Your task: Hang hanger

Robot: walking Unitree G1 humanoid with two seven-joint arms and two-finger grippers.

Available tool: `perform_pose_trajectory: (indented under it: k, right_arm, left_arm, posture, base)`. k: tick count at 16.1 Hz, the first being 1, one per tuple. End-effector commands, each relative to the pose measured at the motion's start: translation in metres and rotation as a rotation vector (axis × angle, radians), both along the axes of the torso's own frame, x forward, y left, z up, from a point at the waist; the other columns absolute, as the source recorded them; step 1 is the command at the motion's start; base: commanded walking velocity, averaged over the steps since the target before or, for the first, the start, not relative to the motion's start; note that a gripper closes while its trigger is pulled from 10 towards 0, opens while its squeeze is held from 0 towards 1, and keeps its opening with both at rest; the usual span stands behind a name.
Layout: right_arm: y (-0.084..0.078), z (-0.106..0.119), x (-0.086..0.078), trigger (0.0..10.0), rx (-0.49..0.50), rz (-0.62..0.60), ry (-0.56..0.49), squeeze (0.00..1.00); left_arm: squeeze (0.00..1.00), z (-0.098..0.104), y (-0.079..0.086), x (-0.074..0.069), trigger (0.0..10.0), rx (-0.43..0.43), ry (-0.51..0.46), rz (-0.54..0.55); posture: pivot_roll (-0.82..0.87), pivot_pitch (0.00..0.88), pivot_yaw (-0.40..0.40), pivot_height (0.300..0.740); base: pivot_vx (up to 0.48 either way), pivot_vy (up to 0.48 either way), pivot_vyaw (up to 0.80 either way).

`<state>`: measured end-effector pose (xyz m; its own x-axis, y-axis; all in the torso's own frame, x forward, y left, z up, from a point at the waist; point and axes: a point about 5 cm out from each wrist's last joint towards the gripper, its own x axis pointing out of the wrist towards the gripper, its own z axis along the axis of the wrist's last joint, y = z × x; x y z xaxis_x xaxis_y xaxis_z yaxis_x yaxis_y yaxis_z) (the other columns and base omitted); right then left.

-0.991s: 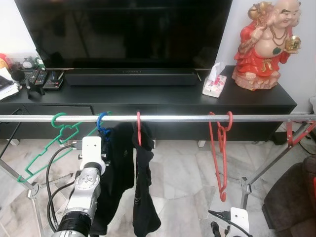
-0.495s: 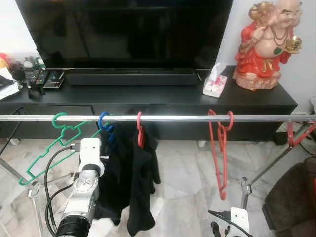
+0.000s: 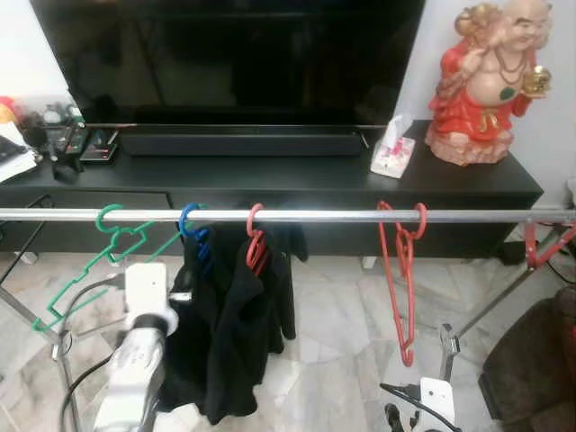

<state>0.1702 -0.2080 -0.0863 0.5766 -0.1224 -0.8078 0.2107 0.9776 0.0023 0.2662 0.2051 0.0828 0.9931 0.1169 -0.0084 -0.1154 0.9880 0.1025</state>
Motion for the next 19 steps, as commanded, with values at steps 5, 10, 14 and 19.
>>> perform_pose_trajectory:
  k: [5, 10, 14, 19]
  right_arm:
    - [-0.002, -0.001, -0.003, 10.0, -0.007, 0.0, 0.012, 0.0]
    - [-0.001, -0.001, -0.002, 10.0, -0.009, 0.005, 0.015, 0.0]
    - [-0.001, -0.001, -0.003, 10.0, -0.017, 0.01, 0.026, 0.0]
    - [-0.001, -0.002, -0.004, 10.0, -0.018, 0.001, 0.028, 0.0]
  left_arm:
    - [1.0, -0.023, 0.057, -0.057, 10.0, 0.208, 0.113, 0.313]
    - [0.0, -0.087, 0.106, -0.115, 10.0, 0.279, 0.507, 0.531]
    - [0.0, -0.145, 0.08, -0.131, 10.0, 0.167, 0.855, 0.302]
    - [0.0, -0.165, 0.048, -0.13, 10.0, 0.123, 0.99, 0.068]
  posture:
    - [-0.06, 0.0, -0.018, 0.74]
    - [-0.06, 0.0, -0.019, 0.74]
    - [-0.08, 0.0, -0.024, 0.74]
    - [-0.08, 0.0, -0.022, 0.74]
  base:
    - [0.0, 0.0, 0.0]
    - [0.0, 0.0, 0.0]
    - [0.0, 0.0, 0.0]
    - [0.0, 0.0, 0.0]
